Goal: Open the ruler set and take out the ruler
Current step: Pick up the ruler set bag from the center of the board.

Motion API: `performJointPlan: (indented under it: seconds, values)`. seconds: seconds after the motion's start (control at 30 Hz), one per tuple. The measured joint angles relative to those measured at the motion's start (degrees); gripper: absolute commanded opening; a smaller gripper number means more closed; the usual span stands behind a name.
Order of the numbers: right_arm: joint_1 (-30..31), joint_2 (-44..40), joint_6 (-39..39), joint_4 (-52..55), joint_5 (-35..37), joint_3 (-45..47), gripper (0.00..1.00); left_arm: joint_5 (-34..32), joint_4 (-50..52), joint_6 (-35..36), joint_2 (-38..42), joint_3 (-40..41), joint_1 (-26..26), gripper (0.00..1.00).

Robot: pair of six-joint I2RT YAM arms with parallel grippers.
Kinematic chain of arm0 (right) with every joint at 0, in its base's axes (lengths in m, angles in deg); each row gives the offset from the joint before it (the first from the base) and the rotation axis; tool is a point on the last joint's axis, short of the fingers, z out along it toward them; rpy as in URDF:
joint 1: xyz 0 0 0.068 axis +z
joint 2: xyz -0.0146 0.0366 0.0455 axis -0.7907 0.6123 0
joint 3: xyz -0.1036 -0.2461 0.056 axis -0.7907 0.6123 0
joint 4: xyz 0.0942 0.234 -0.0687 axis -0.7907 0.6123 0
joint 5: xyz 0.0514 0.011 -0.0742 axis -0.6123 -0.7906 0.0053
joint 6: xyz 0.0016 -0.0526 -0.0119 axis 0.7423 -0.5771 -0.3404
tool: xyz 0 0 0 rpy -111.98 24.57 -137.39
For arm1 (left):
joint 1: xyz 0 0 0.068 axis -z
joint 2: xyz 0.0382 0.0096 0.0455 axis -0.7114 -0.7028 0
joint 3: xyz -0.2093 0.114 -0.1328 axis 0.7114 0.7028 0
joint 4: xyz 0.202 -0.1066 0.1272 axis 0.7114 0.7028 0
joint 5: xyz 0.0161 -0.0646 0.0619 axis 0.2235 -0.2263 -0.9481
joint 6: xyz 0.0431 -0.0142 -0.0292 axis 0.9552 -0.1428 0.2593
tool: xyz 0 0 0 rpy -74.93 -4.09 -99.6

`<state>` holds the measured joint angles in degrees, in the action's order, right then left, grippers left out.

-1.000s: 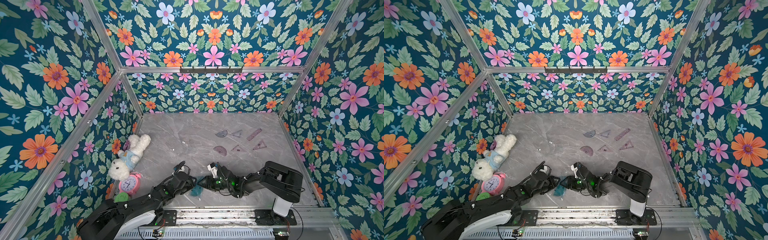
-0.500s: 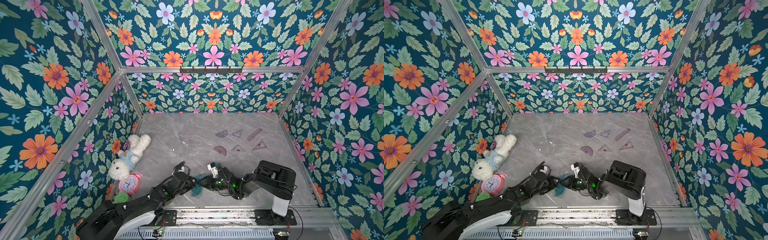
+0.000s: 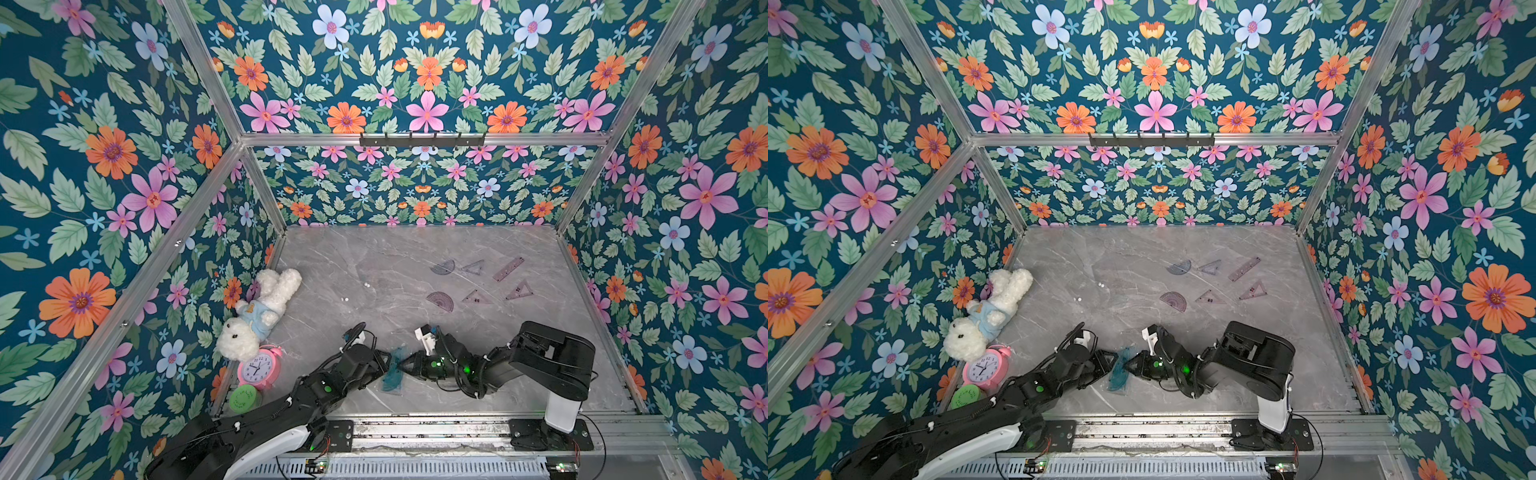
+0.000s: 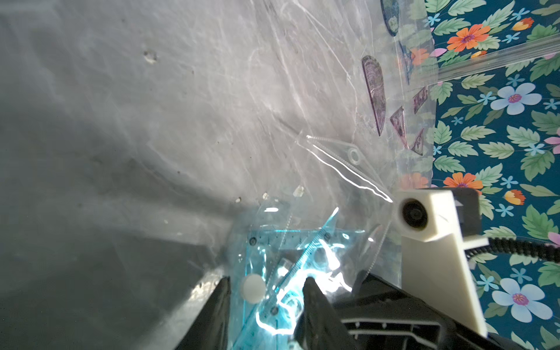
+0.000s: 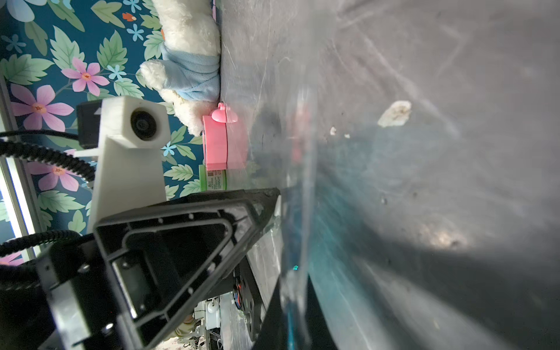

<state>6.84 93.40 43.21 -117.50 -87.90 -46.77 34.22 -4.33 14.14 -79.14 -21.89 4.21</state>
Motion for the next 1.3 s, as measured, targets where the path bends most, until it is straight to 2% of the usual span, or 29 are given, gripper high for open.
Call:
performJointPlan:
  seconds: [0.23,0.4,0.53,0.57,0.7,0.83,0.93,1.13,1.3]
  values:
    - [0.00,-4.15,-2.10,2.45,0.02,0.24,0.06,-2.25,2.14,0.87,4.26,-1.73,-0.02,0.55]
    - [-0.04,-13.29,-6.97,10.36,-0.04,-0.96,0.06,-5.44,4.22,7.89,7.96,-6.32,-0.09,0.63]
    - [-0.96,-24.26,-13.90,22.86,0.00,-4.22,0.06,-6.05,3.48,16.46,10.36,-9.20,-0.44,0.81]
    - [-1.55,-26.88,-15.56,26.12,0.04,-4.52,0.06,-5.60,2.89,18.38,10.78,-9.46,-0.57,0.83]
    - [-6.05,-38.27,-20.96,39.19,0.02,-4.37,0.06,2.25,-0.44,27.98,10.40,-11.67,-1.92,0.87]
    - [-11.02,-50.56,-26.03,51.21,-1.75,-4.42,0.06,14.56,-4.39,36.24,4.26,-16.04,-2.80,0.88]
    - [-14.32,-56.50,-29.11,57.53,-4.59,-5.11,0.05,24.22,-6.86,40.48,-0.85,-18.12,-2.93,0.88]
    - [-16.06,-59.74,-33.57,64.70,-8.98,-7.10,0.05,37.79,-9.73,46.60,-8.35,-22.62,-2.95,0.88]
    - [-16.20,-59.49,-35.41,66.31,-9.60,-7.89,0.04,43.28,-10.82,48.83,-10.64,-23.19,-2.95,0.85]
